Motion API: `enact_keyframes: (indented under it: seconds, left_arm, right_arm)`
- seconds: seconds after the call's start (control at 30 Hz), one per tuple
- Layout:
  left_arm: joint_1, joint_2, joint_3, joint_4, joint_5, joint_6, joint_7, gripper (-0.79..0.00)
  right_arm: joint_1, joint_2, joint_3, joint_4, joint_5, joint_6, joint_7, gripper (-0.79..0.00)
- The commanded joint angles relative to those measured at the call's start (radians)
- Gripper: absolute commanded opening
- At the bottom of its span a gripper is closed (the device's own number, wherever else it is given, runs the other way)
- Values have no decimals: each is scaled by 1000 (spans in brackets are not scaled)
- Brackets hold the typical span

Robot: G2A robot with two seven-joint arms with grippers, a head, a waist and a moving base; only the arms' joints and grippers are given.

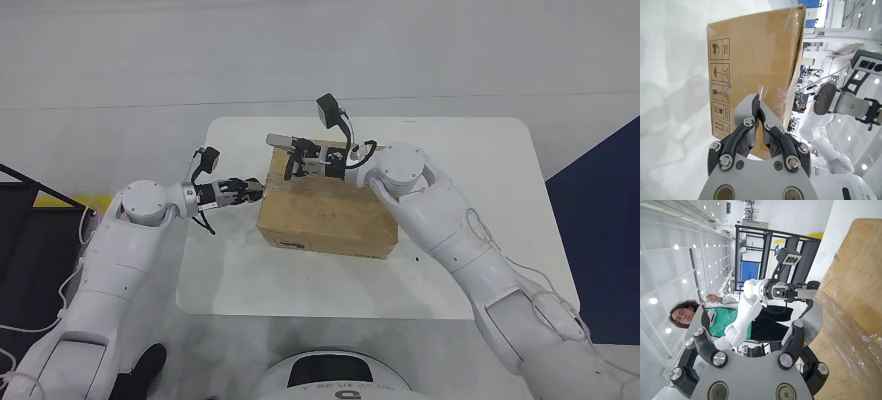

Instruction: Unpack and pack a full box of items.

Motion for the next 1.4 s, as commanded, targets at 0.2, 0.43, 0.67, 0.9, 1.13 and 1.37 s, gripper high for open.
enact_keyframes:
  seconds: [0.2,0.43,0.67,0.9,1.13,1.37]
  left_arm:
    - [38,14,-54,-22,-11,19,65,0]
    - [53,25,-121,19,-60,38,127,0]
    - [62,31,-168,54,-120,43,151,0]
    - [33,19,-140,66,-139,66,203,0]
    - [9,6,-100,62,-128,76,250,0]
    - [9,6,-100,62,-128,76,250,-1]
  right_arm:
    - [0,0,0,0,0,0,0,0]
    - [-23,4,11,-20,-11,-8,-22,0]
    - [-185,63,187,-143,-59,-96,-16,0]
    - [-420,118,416,-285,-53,-217,-50,0]
    - [-642,138,597,-352,24,-402,-199,0]
    - [-668,139,611,-356,44,-428,-205,-1]
